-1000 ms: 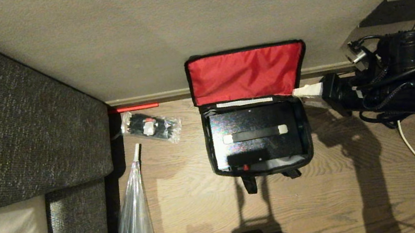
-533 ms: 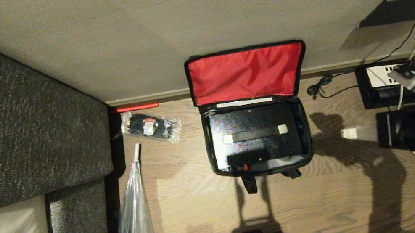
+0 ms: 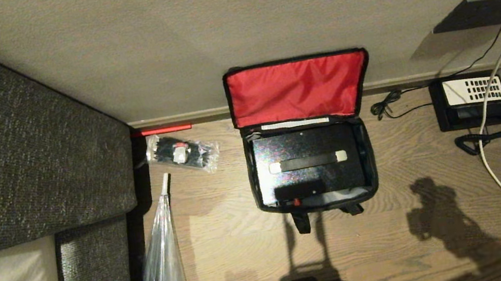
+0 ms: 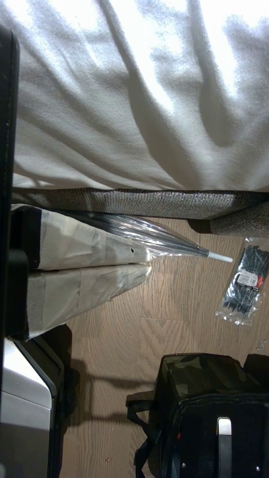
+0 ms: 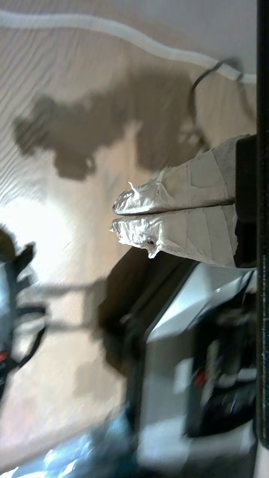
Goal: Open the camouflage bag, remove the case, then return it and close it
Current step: Grip the handle
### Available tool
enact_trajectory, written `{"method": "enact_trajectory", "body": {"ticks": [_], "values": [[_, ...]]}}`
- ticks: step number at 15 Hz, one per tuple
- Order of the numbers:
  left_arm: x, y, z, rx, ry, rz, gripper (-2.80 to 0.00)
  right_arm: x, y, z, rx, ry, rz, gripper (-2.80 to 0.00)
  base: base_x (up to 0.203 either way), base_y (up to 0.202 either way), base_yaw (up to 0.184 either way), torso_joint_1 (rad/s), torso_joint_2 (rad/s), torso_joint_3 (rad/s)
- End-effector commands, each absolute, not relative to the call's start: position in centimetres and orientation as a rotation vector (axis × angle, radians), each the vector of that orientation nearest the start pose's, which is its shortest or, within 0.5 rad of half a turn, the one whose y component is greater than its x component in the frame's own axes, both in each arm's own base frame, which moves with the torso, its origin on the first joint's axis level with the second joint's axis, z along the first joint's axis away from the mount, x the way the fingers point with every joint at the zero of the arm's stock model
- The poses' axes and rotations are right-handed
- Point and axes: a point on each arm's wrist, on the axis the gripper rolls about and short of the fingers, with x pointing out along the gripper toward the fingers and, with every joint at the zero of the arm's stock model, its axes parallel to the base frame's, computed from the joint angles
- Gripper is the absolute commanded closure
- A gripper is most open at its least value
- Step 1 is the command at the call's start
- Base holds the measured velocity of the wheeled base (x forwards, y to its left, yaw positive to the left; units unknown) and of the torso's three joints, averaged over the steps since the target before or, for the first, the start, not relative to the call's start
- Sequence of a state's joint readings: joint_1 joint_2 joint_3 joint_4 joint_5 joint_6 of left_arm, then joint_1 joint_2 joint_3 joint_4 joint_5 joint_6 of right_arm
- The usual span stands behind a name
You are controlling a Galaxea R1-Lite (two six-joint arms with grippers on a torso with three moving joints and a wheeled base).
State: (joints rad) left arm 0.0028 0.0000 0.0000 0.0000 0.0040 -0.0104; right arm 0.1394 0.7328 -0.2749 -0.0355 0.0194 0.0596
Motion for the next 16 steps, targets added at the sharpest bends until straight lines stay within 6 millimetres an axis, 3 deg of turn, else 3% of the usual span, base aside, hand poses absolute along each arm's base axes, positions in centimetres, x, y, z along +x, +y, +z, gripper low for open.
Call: {"method": "enact_trajectory", "body": {"ticks": [1,5,10,12,16], "values": [[-2.3,0.0,7.5,-0.011,0.000,0.008,0.00,0.7,0.1,12.4,-0.010,0.294,0.083,0.00,0.000,0.000,0.000,0.000,0.00,0.000],[-2.3,0.0,7.5,-0.011,0.000,0.008,0.00,-1.2,0.1,8.5,-0.100,0.294,0.032,0.00,0.000,0.000,0.000,0.000,0.00,0.000],[-2.3,0.0,7.5,-0.011,0.000,0.008,0.00,-2.6,0.1,7.7,-0.091,0.041,0.025,0.00,0.000,0.000,0.000,0.000,0.00,0.000],[-2.3,0.0,7.5,-0.011,0.000,0.008,0.00,-2.4,0.0,7.7,-0.012,0.016,0.010,0.00,0.000,0.000,0.000,0.000,0.00,0.000],[-2.3,0.0,7.5,-0.011,0.000,0.008,0.00,-2.4,0.0,7.6,-0.062,0.029,0.015,0.00,0.000,0.000,0.000,0.000,0.00,0.000]]}}
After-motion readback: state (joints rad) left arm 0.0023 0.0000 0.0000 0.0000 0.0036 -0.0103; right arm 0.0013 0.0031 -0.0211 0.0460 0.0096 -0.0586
